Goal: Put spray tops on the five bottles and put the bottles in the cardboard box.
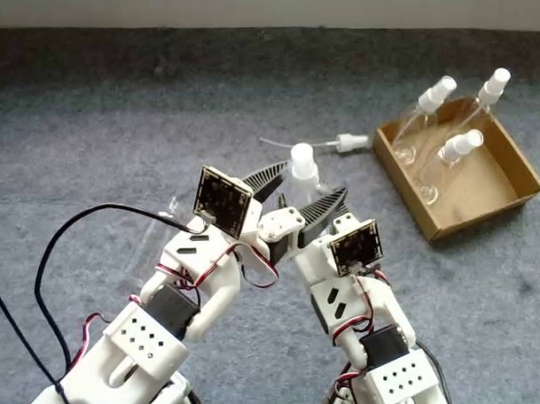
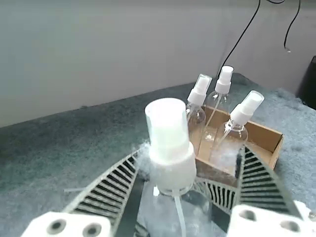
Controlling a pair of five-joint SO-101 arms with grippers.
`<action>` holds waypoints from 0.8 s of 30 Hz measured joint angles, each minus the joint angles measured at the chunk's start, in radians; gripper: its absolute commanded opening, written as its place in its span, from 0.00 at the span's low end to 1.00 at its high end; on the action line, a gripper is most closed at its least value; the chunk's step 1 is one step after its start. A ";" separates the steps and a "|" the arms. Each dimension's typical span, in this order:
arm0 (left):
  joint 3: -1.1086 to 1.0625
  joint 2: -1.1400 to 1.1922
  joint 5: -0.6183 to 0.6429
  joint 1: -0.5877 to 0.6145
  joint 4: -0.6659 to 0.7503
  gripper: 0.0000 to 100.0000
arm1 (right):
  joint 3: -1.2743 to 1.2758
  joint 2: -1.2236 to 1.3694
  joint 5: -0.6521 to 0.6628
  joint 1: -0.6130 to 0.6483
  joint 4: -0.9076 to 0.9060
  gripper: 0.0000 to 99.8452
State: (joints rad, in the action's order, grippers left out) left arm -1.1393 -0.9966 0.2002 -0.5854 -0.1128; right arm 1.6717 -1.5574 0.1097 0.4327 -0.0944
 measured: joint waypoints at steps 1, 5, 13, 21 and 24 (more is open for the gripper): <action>0.000 0.002 0.000 0.002 0.000 0.26 | 0.000 0.000 0.000 -0.008 0.000 0.11; -0.005 -0.034 0.000 0.006 0.000 0.26 | 0.000 0.000 0.000 -0.055 0.000 0.11; -0.008 -0.252 0.000 0.021 -0.226 0.26 | 0.000 0.000 0.000 -0.080 0.000 0.11; -0.008 -0.442 0.000 0.149 -0.508 0.24 | 0.000 0.000 0.000 -0.169 -0.002 0.11; -0.008 -0.508 0.000 0.158 -0.620 0.13 | 0.000 0.000 0.000 -0.222 -0.002 0.11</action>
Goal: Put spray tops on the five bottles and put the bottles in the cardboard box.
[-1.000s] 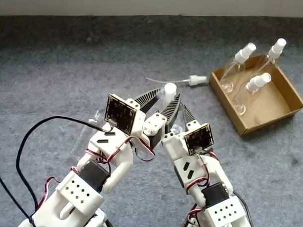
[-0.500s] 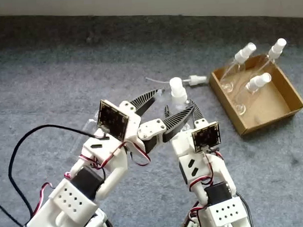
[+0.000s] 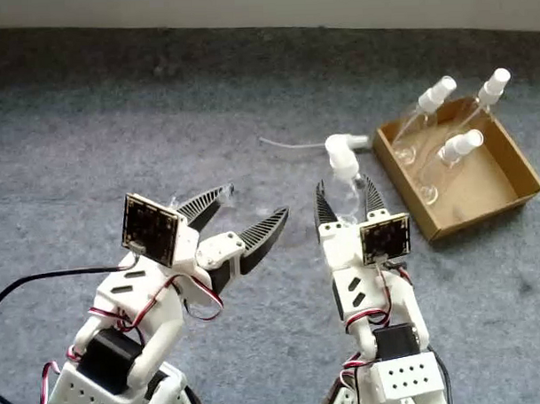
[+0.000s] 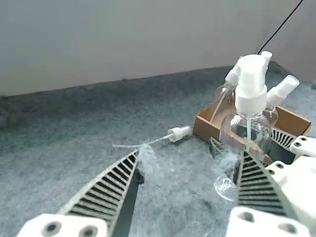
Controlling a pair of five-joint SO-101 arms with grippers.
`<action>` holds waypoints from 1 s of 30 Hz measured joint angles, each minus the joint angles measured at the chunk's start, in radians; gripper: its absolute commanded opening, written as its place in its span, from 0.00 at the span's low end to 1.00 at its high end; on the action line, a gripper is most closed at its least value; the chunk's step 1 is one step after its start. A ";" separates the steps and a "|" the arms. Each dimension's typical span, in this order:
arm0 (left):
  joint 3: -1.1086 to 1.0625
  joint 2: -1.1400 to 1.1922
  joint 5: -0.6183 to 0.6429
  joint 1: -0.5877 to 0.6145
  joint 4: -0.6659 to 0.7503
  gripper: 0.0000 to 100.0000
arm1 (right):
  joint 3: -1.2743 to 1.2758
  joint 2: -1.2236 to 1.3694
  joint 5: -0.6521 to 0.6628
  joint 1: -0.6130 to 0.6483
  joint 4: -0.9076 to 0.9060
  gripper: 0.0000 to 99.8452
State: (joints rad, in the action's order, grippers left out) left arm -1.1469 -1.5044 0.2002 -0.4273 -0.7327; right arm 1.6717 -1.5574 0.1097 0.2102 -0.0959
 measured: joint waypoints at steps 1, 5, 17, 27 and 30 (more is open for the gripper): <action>0.000 -0.025 0.000 0.003 -0.032 0.07 | 0.000 0.000 0.000 -0.021 0.000 0.11; -0.003 -0.106 0.000 0.020 -0.126 0.04 | -0.008 0.000 0.000 -0.058 0.000 0.11; -0.123 -0.310 0.000 0.239 -0.227 0.01 | -0.341 0.000 0.000 -0.068 -0.344 0.11; -0.239 -0.315 0.000 0.342 -0.276 0.01 | -0.629 -0.002 0.000 -0.069 -0.543 0.11; -0.290 -0.315 0.000 0.342 -0.276 0.01 | -0.723 -0.002 0.000 -0.087 -0.568 0.11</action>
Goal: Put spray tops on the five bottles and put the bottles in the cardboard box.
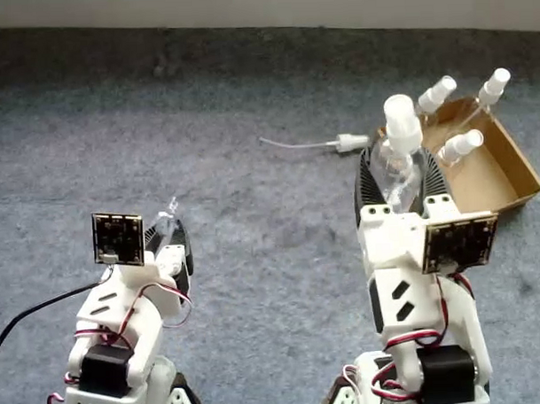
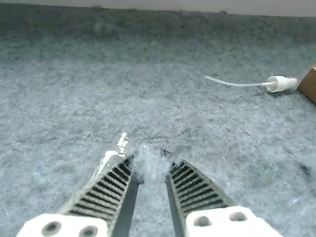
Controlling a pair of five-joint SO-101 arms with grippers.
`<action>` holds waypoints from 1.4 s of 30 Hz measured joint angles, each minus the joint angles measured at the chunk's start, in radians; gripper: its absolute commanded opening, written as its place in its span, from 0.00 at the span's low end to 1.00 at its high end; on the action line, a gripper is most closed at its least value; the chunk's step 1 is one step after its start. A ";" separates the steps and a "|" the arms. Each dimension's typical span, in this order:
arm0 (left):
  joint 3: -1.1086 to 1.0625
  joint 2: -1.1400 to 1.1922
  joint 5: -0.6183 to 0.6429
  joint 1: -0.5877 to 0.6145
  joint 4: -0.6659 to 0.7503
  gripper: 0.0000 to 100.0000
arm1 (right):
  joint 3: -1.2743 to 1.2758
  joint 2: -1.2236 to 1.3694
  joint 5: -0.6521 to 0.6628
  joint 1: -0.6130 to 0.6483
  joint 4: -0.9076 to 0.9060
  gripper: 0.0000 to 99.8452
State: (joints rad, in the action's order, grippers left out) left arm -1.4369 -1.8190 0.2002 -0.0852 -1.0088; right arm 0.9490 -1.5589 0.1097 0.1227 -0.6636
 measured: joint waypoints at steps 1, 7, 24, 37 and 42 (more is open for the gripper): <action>-0.012 0.000 0.000 0.000 0.000 0.01 | -0.032 0.000 0.000 -0.017 0.000 0.11; -0.048 0.000 0.000 0.000 -0.031 0.01 | -0.161 -0.008 0.000 -0.129 0.000 0.11; -0.101 0.000 0.000 0.000 -0.035 0.01 | -0.339 0.480 0.000 -0.457 0.098 0.11; -0.149 0.000 0.000 0.000 -0.035 0.01 | -0.273 0.810 -0.186 -0.700 0.454 0.11; -0.187 0.000 0.000 0.000 0.003 0.01 | -0.273 1.022 -0.192 -0.709 0.588 0.11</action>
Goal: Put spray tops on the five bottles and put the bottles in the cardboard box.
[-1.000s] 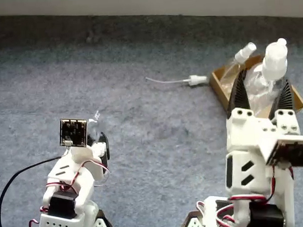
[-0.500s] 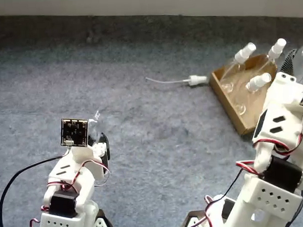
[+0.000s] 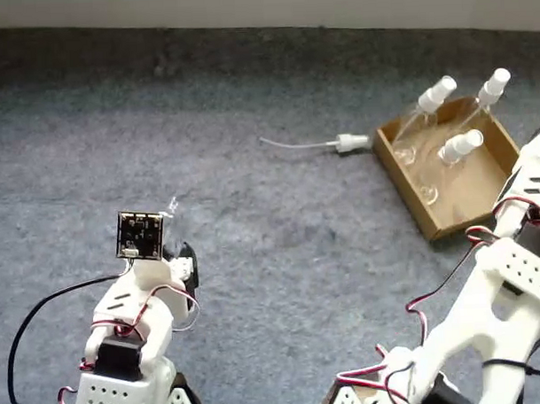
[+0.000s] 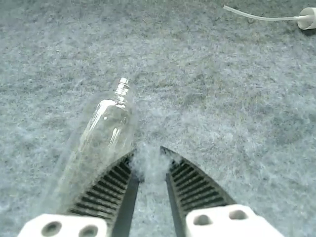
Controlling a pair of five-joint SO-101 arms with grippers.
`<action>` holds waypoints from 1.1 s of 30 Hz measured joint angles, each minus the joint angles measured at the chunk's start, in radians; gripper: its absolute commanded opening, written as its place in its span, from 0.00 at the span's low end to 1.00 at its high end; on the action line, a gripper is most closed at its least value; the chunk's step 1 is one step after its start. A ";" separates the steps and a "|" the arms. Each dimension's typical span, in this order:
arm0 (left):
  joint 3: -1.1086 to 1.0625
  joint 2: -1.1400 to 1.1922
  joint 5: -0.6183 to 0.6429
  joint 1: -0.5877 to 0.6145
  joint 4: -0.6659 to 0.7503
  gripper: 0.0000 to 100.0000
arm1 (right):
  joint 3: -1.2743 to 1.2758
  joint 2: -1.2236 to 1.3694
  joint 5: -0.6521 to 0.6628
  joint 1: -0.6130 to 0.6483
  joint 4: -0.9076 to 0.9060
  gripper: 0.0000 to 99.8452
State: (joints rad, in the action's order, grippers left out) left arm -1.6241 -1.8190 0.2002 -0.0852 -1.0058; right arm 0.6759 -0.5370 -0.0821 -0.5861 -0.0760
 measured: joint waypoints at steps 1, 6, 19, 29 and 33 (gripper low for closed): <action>-0.012 0.000 0.000 0.000 0.012 0.01 | 0.000 0.038 0.000 0.000 0.037 0.11; -0.043 0.002 0.000 0.000 0.077 0.01 | 0.000 0.199 0.000 0.000 0.210 0.12; -0.046 0.002 0.000 0.000 0.107 0.01 | 0.000 0.500 0.000 0.011 0.516 0.12; -0.046 0.002 0.000 0.000 0.107 0.01 | 0.000 0.641 0.054 0.110 0.628 0.12; -0.046 0.002 0.000 0.000 0.107 0.01 | 0.000 0.684 0.084 0.137 0.629 0.12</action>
State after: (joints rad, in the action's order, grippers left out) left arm -1.6701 -1.8174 0.2002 -0.0852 -0.8984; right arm 0.6759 0.1473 0.0023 -0.4496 0.5531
